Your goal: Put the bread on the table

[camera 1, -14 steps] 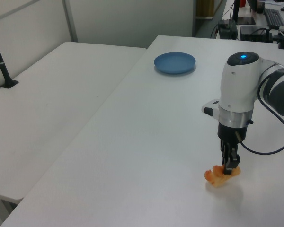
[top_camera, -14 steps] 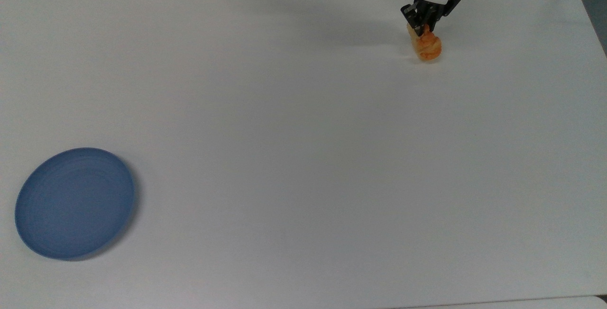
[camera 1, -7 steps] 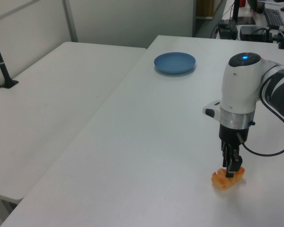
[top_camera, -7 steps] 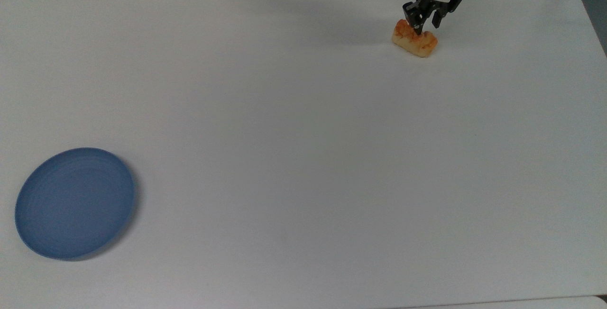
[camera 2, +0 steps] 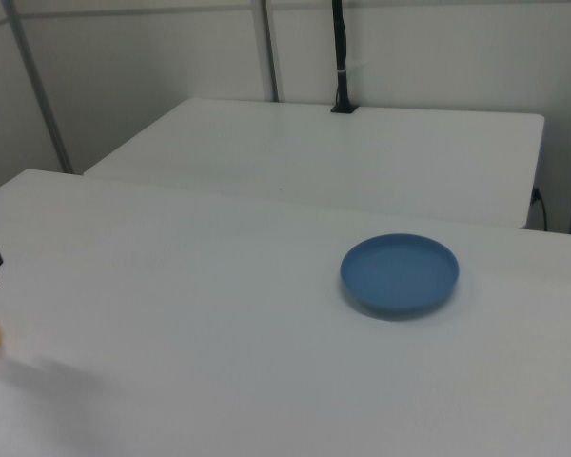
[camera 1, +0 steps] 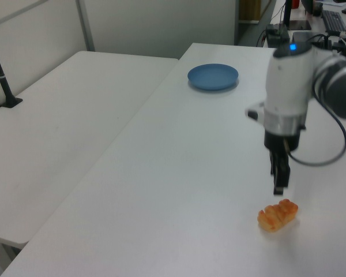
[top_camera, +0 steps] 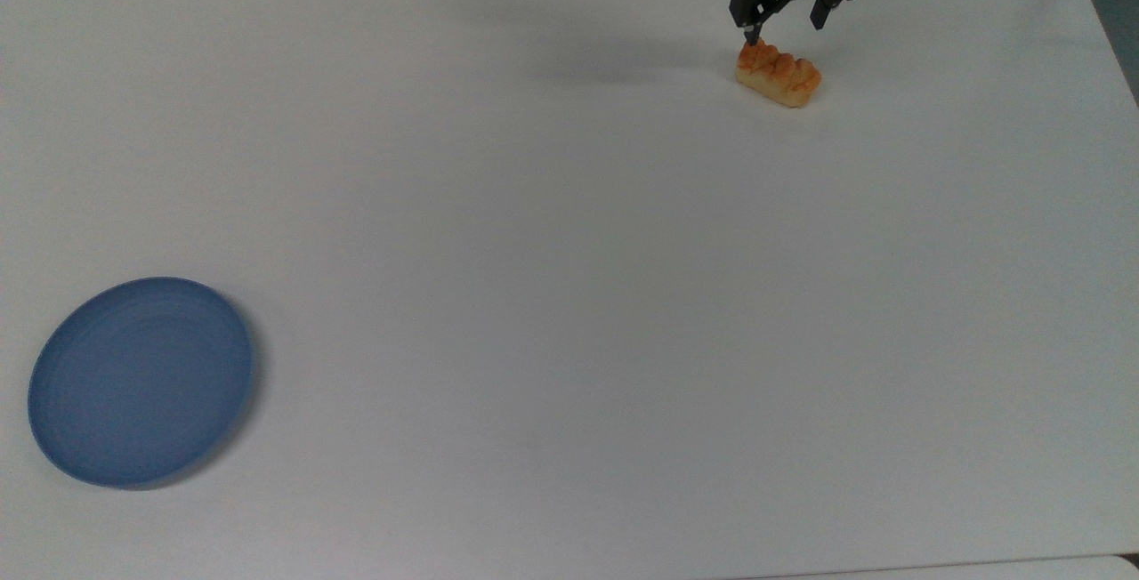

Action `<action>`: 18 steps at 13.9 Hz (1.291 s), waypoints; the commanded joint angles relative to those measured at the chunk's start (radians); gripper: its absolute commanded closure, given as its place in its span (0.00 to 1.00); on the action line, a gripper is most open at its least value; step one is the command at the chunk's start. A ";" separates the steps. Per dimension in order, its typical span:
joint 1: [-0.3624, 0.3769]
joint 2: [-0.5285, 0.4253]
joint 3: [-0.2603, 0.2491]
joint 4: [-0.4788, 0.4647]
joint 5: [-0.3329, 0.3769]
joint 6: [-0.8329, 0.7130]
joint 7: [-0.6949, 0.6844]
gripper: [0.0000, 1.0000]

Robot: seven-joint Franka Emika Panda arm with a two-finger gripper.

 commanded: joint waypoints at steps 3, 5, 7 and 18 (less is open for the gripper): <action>-0.102 -0.100 -0.089 0.207 0.023 -0.272 0.004 0.00; -0.101 -0.100 -0.172 0.281 0.040 -0.343 0.003 0.00; -0.093 -0.101 -0.290 0.335 0.055 -0.357 -0.019 0.00; -0.006 -0.201 -0.576 0.287 0.126 -0.357 -0.321 0.00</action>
